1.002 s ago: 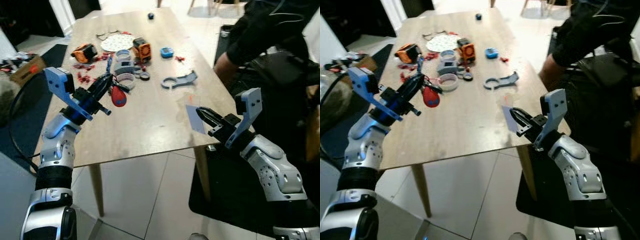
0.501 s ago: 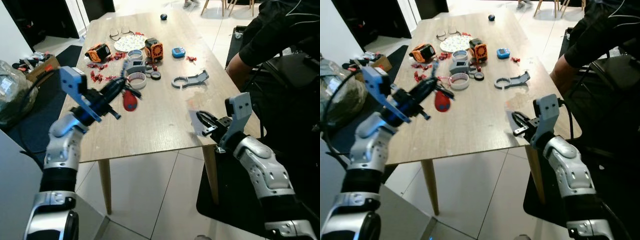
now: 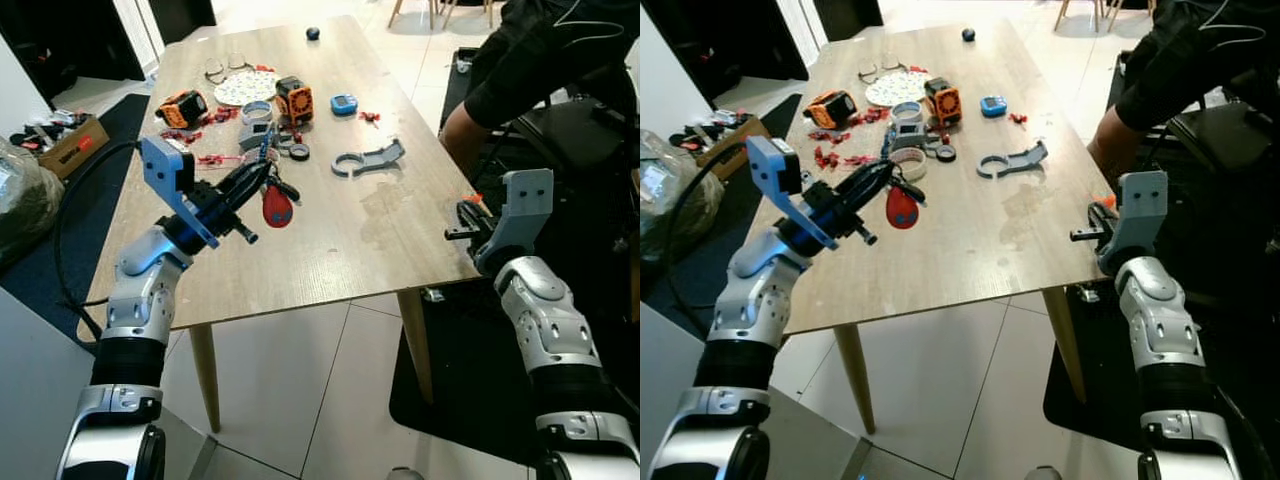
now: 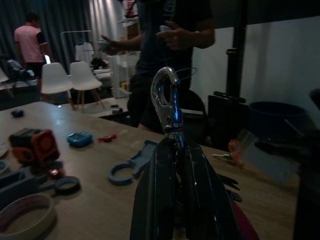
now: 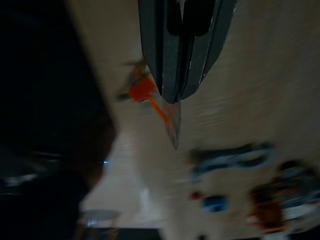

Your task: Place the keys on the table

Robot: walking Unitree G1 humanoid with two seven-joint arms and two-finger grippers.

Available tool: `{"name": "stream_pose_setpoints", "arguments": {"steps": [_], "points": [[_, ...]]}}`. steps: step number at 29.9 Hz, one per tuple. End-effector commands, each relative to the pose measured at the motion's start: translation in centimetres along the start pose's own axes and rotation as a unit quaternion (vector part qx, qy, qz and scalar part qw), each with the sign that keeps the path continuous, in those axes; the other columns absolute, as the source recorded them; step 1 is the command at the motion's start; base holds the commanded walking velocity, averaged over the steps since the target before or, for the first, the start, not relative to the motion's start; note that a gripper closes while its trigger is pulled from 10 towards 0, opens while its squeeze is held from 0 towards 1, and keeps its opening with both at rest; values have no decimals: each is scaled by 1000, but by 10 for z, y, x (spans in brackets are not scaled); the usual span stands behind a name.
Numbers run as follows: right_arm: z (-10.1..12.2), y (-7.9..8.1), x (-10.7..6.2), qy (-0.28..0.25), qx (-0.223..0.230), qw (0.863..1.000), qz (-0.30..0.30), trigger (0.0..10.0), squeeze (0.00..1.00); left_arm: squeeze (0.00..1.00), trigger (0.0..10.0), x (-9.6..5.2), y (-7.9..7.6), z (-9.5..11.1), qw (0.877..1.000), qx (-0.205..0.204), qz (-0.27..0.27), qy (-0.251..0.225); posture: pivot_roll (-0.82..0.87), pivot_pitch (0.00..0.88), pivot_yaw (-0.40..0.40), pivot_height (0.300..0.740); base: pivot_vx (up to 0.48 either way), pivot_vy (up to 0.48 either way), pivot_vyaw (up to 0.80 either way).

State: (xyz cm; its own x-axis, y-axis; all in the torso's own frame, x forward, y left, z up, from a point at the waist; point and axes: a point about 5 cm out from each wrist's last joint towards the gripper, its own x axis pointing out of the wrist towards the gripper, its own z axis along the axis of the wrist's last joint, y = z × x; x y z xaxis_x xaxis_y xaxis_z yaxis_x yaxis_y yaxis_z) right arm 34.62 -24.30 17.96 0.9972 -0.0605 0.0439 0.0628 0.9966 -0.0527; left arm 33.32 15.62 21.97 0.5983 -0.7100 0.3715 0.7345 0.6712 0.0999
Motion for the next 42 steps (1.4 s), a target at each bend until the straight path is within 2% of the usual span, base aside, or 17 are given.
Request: {"name": "stream_pose_setpoints", "arguments": {"steps": [1,6,7,8,10,11,14,16,19,21,24,28,38,40,42], "points": [[-3,-6,0,1,-2,1000,-22,10000,0,0,10000,-1,-3,-1,1000,-7,0,-4,-149,74,108,740,0,0,0],[-5,-5,0,6,-13,1000,-21,10000,0,0,10000,-1,-4,-1,1000,-6,-1,-3,-150,75,111,740,0,0,0],[-5,2,0,4,-19,1000,4,10000,0,0,10000,-1,-4,-1,1000,-7,-1,-2,-149,77,114,740,0,0,0],[-5,2,0,4,-19,1000,4,10000,0,0,10000,-1,-4,-1,1000,-7,-1,-2,-149,77,114,740,0,0,0],[-3,21,-2,-7,-12,997,70,10000,0,0,10000,-1,-4,-1,1000,-7,-2,-2,-149,81,117,740,0,0,0],[-3,21,-2,-7,-12,997,70,10000,0,0,10000,-1,-4,-1,1000,-7,-2,-2,-149,81,117,740,0,0,0],[1,37,-4,-22,-2,991,131,10000,0,0,10000,-1,-6,-2,1000,-10,-5,0,-147,85,124,740,0,0,0],[3,42,-6,-25,2,987,156,10000,0,0,10000,-1,-7,-3,1000,-11,-7,3,-147,85,124,740,0,0,0],[3,43,-6,-24,-4,986,162,10000,0,0,10000,-1,-8,-3,1000,-11,-8,3,-147,85,124,740,0,0,0],[0,32,-3,-1,-28,990,136,10000,0,0,10000,-4,-6,-2,1000,-10,-6,5,-144,88,127,740,0,0,0],[-1,25,-2,7,-34,993,115,10000,0,0,10000,-5,-4,-1,1000,-9,-4,5,-143,89,128,740,0,0,0],[-2,22,-1,10,-34,994,107,10000,0,0,10000,-6,-4,-1,1000,-9,-3,7,-143,89,128,740,0,0,0],[-5,48,-7,8,-24,983,184,10000,0,0,10000,-6,-5,-2,1000,-11,-5,8,-142,91,132,740,0,0,0],[-7,59,-7,10,-27,978,205,10000,0,0,10000,-5,-6,-2,1000,-12,-6,8,-142,91,132,740,0,0,0],[-7,59,-7,10,-27,978,205,10000,0,0,10000,-5,-6,-2,1000,-12,-6,8,-142,91,132,740,0,0,0]]}}
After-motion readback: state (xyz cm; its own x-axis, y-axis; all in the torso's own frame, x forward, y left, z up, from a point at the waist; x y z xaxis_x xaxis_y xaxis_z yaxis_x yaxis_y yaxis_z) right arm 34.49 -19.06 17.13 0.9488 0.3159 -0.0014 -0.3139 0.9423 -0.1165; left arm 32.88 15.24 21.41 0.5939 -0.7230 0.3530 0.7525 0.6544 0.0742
